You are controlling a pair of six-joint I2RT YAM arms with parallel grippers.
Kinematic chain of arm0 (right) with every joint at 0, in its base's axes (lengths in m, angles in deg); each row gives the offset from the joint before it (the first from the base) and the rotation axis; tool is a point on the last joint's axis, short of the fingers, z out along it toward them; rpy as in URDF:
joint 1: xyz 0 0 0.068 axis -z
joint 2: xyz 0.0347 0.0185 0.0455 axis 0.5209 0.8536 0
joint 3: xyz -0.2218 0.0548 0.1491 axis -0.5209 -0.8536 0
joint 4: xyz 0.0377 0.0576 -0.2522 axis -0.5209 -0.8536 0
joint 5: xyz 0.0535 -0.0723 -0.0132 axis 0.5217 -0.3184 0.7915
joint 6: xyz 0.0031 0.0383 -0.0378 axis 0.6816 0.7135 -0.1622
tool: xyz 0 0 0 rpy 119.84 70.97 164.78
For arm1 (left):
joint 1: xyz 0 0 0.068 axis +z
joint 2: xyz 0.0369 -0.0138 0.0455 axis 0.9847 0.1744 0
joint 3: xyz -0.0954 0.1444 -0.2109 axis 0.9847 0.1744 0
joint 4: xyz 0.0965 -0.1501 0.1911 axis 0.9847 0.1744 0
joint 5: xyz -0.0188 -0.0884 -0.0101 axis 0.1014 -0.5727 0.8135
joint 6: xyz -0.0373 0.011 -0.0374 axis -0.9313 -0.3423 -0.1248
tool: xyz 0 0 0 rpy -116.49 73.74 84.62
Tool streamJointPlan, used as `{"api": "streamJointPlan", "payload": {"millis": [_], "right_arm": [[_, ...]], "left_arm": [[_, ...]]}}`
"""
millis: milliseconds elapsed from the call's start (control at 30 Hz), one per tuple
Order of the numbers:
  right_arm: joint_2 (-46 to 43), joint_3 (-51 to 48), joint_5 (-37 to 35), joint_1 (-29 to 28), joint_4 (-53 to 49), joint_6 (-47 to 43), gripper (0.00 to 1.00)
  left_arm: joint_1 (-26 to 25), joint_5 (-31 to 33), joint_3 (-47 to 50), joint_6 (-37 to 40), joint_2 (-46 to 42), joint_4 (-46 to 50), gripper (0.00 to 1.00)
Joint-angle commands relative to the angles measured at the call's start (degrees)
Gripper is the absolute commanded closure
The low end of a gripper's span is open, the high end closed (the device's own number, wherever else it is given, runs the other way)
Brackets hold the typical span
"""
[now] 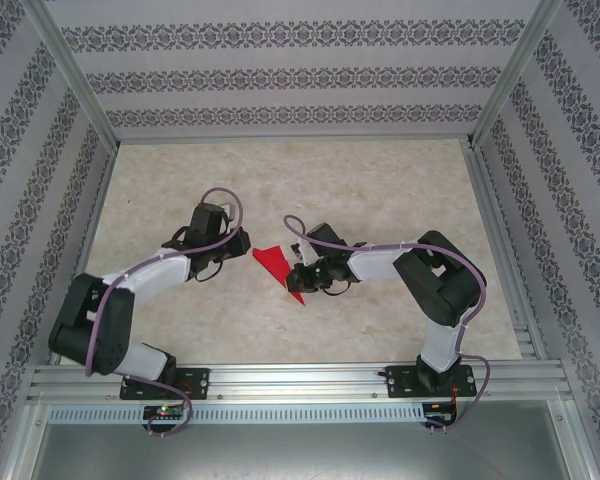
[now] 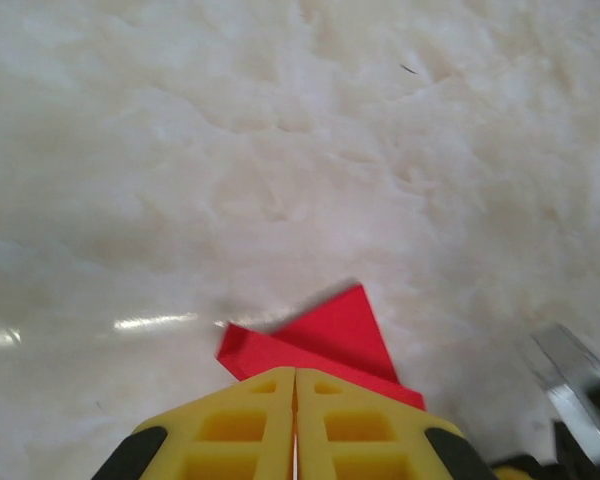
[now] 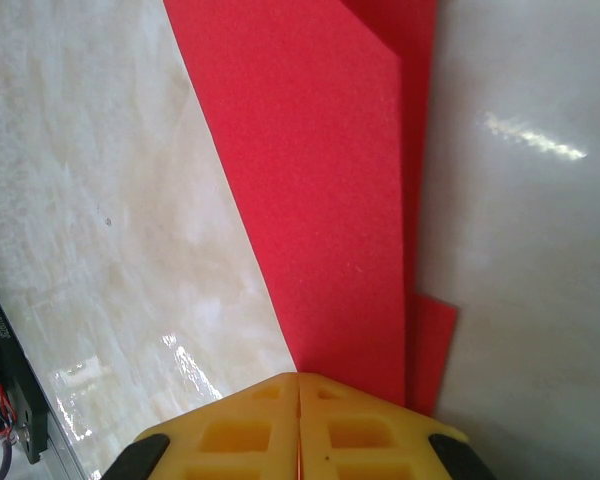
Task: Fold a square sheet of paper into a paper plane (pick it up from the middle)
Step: Fold the wing for the fifth time at the center of the table.
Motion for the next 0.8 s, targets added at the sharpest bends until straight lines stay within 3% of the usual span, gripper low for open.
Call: {"api": "streamJointPlan", "payload": {"millis": [0,267,600,767], "right_arm": [[2.8,-2.7,-3.9,0.5,-9.9,0.2,0.92],[3.0,-2.9,-4.8,0.5,-9.6,1.0,0.97],[2.7,-3.3,-5.1,0.4,-9.2,1.5,0.98],[3.0,-3.7,-5.3,0.4,-9.2,1.6,0.98]], "left_arm": [[-3.5,-1.4,3.5,-3.7,-2.7,-3.5,0.91],[-14.0,-2.1,3.5,-10.6,3.4,-10.3,0.93],[-16.3,-4.1,1.9,-14.5,14.0,-16.7,0.98],[-16.3,-0.6,1.8,-14.1,14.1,-14.8,0.99]]}}
